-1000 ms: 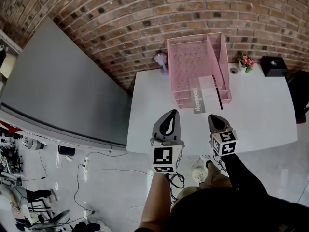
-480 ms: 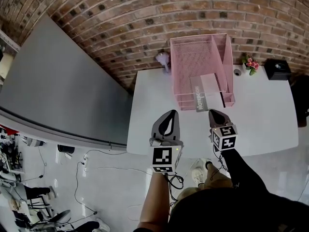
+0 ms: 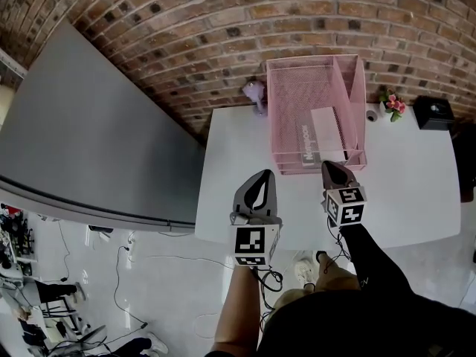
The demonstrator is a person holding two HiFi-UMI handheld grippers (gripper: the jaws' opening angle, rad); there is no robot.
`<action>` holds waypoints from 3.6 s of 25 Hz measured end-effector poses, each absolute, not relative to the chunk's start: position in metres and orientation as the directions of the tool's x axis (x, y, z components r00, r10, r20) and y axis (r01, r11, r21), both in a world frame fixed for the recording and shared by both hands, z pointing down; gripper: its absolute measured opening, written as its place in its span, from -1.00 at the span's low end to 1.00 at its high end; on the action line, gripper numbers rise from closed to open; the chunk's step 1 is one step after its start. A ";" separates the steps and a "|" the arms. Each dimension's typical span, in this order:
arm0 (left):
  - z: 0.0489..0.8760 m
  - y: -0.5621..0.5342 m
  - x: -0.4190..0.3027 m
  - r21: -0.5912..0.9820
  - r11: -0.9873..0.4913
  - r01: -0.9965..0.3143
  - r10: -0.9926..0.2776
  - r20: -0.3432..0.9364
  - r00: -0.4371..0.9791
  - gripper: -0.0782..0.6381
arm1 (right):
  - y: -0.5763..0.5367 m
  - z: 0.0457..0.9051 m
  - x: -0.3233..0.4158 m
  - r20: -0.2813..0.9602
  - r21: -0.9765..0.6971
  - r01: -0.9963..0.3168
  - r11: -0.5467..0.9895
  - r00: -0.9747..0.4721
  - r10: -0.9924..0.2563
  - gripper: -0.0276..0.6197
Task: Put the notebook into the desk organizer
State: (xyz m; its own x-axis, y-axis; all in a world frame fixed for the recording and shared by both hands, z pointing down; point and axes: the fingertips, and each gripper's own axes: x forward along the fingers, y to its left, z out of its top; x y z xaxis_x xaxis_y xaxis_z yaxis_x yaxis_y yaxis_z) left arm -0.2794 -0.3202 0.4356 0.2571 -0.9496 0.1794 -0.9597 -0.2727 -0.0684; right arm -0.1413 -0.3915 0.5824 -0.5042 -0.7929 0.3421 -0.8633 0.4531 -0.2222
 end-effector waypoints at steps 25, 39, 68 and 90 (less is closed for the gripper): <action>0.433 -0.313 -0.283 -0.082 -0.249 -0.965 -0.956 0.183 0.231 -0.76 | -0.394 0.562 -0.134 0.302 -0.224 -0.873 0.433 -0.485 -0.821 -0.91; 0.377 -0.274 -0.241 -0.102 -0.280 -0.955 -0.958 0.095 0.271 -0.76 | -0.332 0.432 -0.084 0.062 -0.074 -0.884 0.462 -0.467 -0.882 -0.91; 0.328 -0.281 -0.173 -0.146 -0.070 -0.987 -0.997 -0.011 0.072 -0.76 | -0.355 0.337 -0.008 -0.123 0.058 -0.762 0.645 -0.647 -0.753 -0.91; 0.331 -0.281 -0.159 -0.165 -0.046 -0.985 -0.999 0.012 0.045 -0.76 | -0.357 0.340 0.005 -0.131 0.036 -0.749 0.662 -0.660 -0.740 -0.91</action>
